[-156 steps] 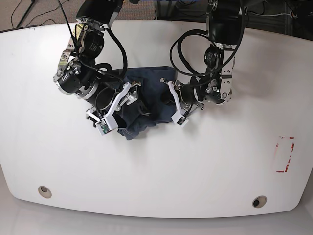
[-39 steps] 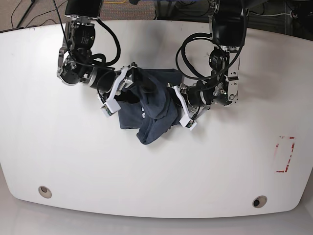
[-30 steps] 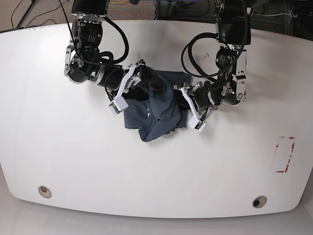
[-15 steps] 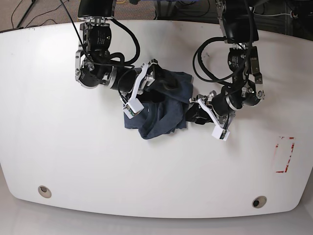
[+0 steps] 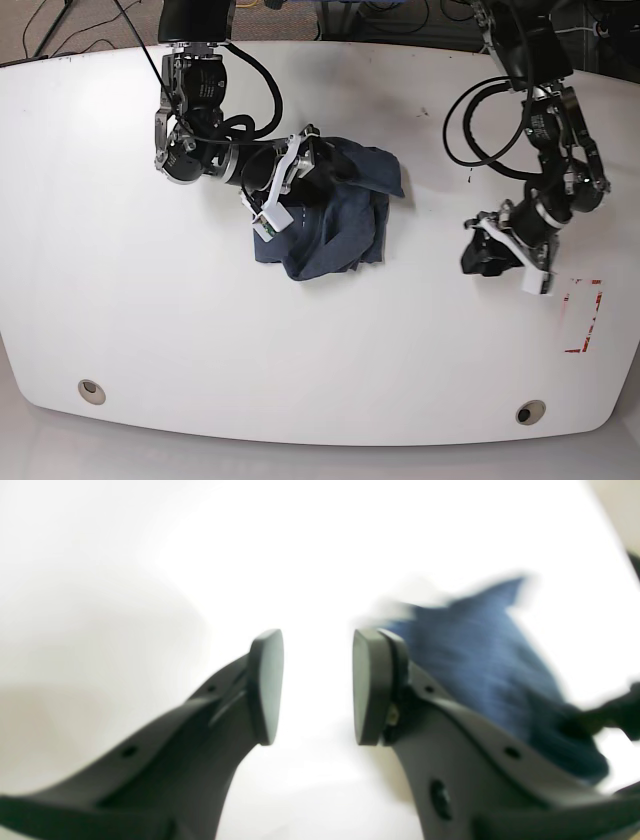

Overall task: Layout the t-shirt on the table in an organized manner, then fold the t-shirt properly
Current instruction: 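Flip the navy bundle over with the right gripper, exposing the printed text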

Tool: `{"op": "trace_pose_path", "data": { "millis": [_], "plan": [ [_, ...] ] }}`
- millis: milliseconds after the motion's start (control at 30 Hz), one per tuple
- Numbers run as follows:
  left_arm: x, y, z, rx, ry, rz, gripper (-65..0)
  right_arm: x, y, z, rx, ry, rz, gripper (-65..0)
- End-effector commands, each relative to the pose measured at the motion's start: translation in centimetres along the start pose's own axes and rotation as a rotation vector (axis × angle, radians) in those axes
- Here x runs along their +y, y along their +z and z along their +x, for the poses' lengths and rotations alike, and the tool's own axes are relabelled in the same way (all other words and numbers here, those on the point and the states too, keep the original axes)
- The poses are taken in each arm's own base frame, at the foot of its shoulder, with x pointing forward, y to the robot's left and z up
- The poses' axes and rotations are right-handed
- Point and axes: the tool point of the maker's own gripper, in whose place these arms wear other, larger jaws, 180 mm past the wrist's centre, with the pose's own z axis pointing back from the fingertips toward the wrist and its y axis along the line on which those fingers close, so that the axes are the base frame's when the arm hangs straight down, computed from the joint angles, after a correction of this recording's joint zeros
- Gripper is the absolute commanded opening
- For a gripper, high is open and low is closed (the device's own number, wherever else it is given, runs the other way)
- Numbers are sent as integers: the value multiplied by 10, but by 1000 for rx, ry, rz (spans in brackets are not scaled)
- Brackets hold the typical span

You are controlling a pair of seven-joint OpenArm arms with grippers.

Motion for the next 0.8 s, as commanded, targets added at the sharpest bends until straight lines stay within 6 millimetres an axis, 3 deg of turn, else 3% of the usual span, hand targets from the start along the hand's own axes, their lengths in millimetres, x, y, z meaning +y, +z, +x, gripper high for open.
{"op": "trace_pose_path", "data": {
  "millis": [0,200,333,767],
  "plan": [
    [12,15,29,-79,-36,25,-433,3,3,17,-47,35,5,-241],
    [44,38,39,-79,-75,106,-435,-5,18,27,-77,65,-40,-241],
    [50,45,29,-49,-70,113,-435,-9,34,35,-93,108,-87,-241],
    [48,54,20,-50,-33,72,-438,-15,42,5,-25,79,-107,-241]
  ]
}}
